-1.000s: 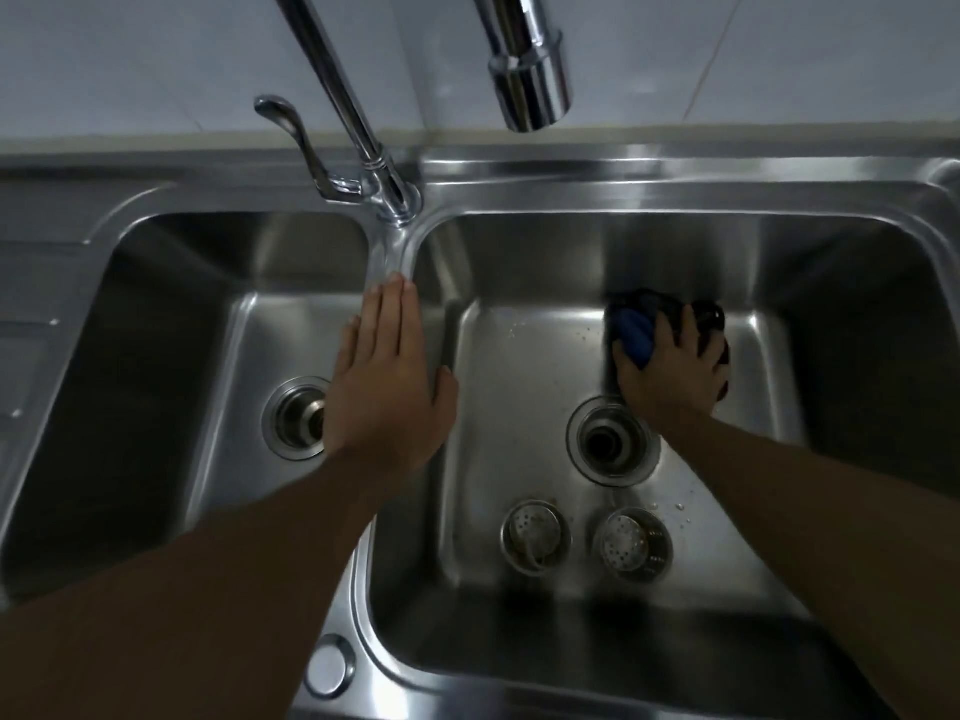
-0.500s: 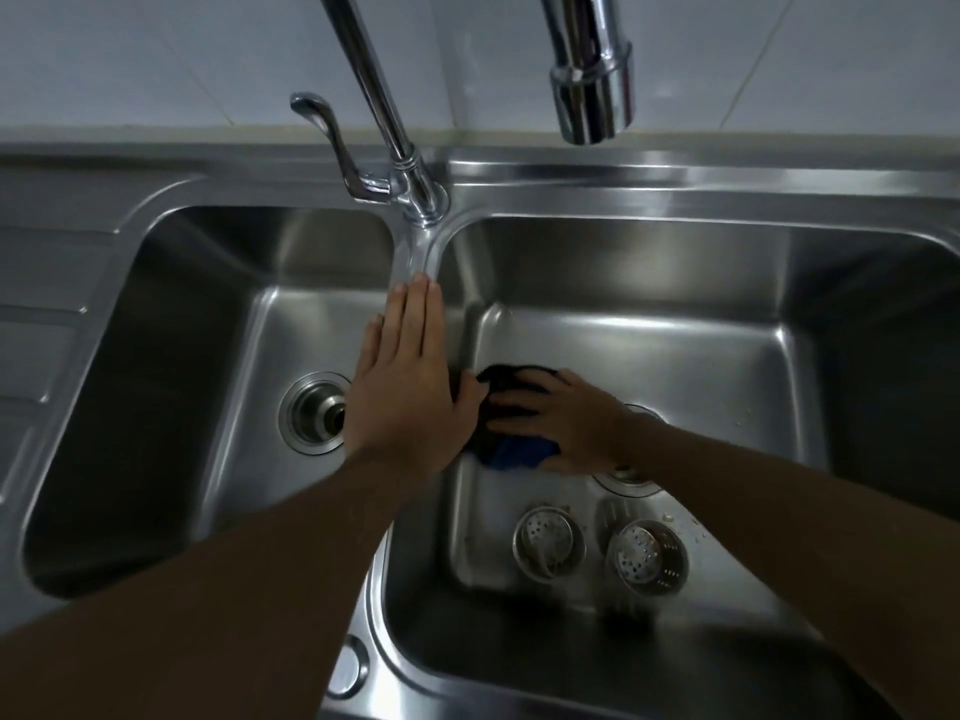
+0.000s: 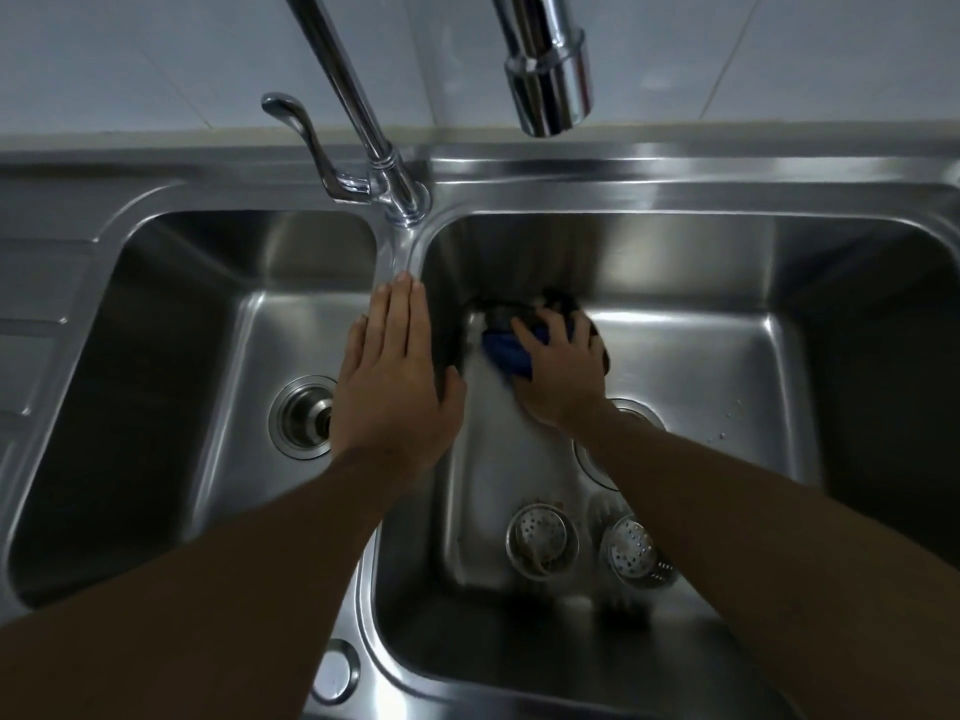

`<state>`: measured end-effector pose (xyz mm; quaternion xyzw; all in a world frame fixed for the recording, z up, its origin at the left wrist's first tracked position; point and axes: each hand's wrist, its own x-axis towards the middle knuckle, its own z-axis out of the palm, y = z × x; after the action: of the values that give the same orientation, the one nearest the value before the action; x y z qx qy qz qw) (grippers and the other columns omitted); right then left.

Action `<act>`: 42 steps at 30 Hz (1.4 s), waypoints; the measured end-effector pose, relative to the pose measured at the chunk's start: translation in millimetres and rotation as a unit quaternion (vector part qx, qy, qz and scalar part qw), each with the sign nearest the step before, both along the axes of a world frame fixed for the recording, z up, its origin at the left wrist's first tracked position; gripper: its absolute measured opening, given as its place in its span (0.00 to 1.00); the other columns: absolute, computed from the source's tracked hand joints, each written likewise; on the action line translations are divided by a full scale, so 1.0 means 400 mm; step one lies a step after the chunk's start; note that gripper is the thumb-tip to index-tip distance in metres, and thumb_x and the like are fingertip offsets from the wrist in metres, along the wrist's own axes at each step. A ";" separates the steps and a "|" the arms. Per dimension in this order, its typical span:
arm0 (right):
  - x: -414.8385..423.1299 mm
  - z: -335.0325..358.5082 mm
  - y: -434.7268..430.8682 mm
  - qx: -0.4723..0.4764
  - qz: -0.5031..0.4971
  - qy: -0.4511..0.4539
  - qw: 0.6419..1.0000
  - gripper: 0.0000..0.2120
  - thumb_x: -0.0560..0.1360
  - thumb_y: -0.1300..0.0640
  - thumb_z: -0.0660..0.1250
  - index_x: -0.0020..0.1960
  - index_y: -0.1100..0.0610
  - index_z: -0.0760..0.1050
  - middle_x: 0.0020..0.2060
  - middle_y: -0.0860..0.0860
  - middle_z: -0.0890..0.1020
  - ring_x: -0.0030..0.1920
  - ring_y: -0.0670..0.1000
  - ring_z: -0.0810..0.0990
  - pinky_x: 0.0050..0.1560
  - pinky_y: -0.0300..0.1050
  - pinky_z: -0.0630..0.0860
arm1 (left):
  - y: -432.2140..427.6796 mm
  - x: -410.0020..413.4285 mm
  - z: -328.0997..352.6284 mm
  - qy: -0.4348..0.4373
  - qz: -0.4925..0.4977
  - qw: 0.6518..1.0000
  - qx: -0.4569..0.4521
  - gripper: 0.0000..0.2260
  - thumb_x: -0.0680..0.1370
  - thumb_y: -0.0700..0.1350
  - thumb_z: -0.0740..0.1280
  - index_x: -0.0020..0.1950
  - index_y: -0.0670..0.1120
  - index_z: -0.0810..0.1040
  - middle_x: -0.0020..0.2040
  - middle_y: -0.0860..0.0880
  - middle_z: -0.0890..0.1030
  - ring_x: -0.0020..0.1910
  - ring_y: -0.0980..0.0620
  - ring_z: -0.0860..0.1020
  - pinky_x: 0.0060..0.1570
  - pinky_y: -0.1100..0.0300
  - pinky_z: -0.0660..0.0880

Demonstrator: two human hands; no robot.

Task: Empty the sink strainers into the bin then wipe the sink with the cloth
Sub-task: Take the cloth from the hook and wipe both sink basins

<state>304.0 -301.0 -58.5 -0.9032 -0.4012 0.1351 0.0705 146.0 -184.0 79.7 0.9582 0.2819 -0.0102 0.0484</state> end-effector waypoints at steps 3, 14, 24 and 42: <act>0.012 0.010 -0.029 -0.020 0.177 -0.009 0.984 0.37 0.74 0.38 0.67 0.79 0.45 0.61 0.78 0.52 0.62 0.76 0.65 0.58 0.71 0.61 0.62 | 0.000 0.000 0.004 0.003 0.000 1.000 0.003 0.37 0.80 0.53 0.59 0.82 0.42 0.45 0.83 0.44 0.47 0.82 0.46 0.45 0.80 0.49 0.47; 0.172 0.013 -0.415 -0.062 -0.312 -0.031 0.947 0.34 0.76 0.46 0.68 0.79 0.51 0.61 0.74 0.61 0.64 0.71 0.69 0.61 0.67 0.67 0.64 | -0.004 0.002 0.015 0.012 -0.003 1.000 -0.007 0.36 0.80 0.49 0.61 0.82 0.41 0.45 0.83 0.42 0.47 0.82 0.45 0.46 0.80 0.47 0.48; 0.085 0.028 -0.153 0.039 -0.409 0.077 0.908 0.37 0.77 0.41 0.63 0.81 0.50 0.54 0.80 0.55 0.54 0.78 0.67 0.49 0.73 0.70 0.51 | 0.000 0.005 0.014 0.014 -0.006 1.000 -0.003 0.33 0.82 0.48 0.56 0.82 0.41 0.44 0.83 0.43 0.45 0.82 0.47 0.44 0.80 0.48 0.49; -0.056 -0.018 -0.067 0.014 0.241 0.039 0.970 0.35 0.72 0.43 0.68 0.77 0.42 0.64 0.77 0.46 0.64 0.76 0.61 0.58 0.65 0.57 0.64 | 0.001 0.006 0.001 -0.014 0.000 1.000 0.003 0.27 0.85 0.46 0.50 0.82 0.41 0.47 0.83 0.45 0.48 0.82 0.48 0.46 0.80 0.49 0.50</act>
<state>281.5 -327.7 -65.9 -0.7730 -0.6056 0.1779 0.0643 148.4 -183.6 80.2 0.9583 0.2816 0.0042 0.0491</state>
